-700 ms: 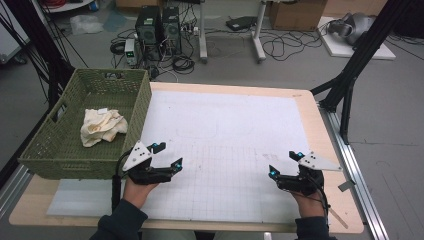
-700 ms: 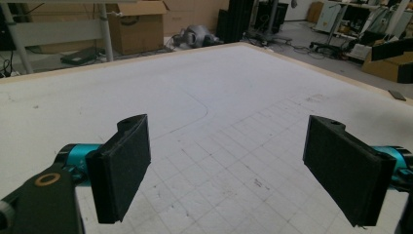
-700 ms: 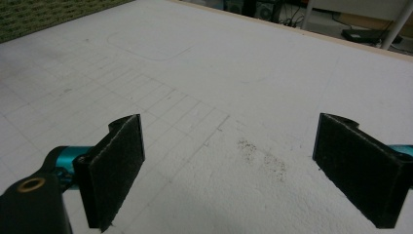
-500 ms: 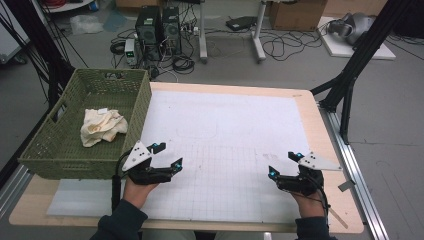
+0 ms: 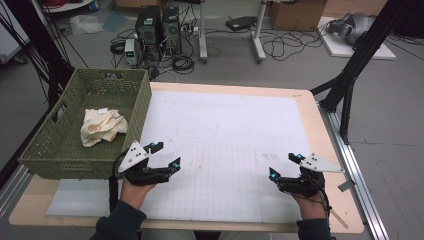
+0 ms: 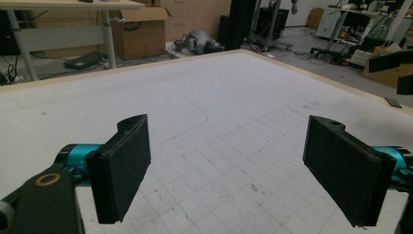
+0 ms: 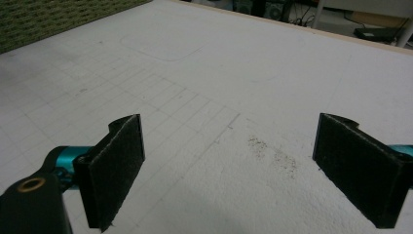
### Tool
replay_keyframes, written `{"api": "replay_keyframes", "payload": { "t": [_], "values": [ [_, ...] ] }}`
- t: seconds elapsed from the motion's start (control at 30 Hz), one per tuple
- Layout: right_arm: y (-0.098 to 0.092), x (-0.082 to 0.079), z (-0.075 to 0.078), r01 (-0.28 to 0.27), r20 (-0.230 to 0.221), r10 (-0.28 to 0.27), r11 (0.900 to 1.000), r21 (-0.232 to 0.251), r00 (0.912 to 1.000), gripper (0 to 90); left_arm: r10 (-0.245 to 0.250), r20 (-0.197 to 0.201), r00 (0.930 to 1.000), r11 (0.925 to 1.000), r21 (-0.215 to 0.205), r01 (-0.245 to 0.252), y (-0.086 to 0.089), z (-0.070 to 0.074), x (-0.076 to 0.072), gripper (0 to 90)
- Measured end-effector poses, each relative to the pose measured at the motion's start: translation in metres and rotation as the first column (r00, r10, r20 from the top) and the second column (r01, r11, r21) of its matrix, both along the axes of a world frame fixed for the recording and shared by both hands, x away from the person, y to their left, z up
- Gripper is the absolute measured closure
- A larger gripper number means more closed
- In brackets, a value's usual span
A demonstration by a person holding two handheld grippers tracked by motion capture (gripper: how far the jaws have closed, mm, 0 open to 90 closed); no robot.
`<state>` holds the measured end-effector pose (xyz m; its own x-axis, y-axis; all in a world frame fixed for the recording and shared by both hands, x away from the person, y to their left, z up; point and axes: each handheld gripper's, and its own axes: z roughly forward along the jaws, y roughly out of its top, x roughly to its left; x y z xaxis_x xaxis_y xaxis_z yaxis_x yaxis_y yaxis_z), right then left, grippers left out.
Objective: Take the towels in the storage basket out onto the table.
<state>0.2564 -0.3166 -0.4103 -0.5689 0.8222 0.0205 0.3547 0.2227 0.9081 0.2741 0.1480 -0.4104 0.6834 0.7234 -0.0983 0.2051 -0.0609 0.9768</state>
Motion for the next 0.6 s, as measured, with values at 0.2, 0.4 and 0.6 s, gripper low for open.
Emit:
{"api": "replay_keyframes", "payload": {
  "t": [0.2,0.4,0.6],
  "values": [
    [0.000,-0.001,0.001,0.001,-0.001,-0.001,1.000,-0.001,1.0000,10.9,-0.004,0.019,0.9998,0.9999,0.010,0.004,0.000,0.014,-0.002,18.1],
    [0.002,0.001,-0.001,-0.003,-0.001,0.003,1.000,-0.006,1.0000,10.9,-0.014,0.004,0.9999,0.9999,0.003,0.014,0.007,0.026,0.001,19.3],
    [0.003,0.001,-0.002,-0.004,-0.005,0.004,1.000,-0.003,1.0000,10.9,0.019,0.037,0.9991,0.9989,-0.043,-0.018,0.031,0.051,0.007,19.2]
  ]
}}
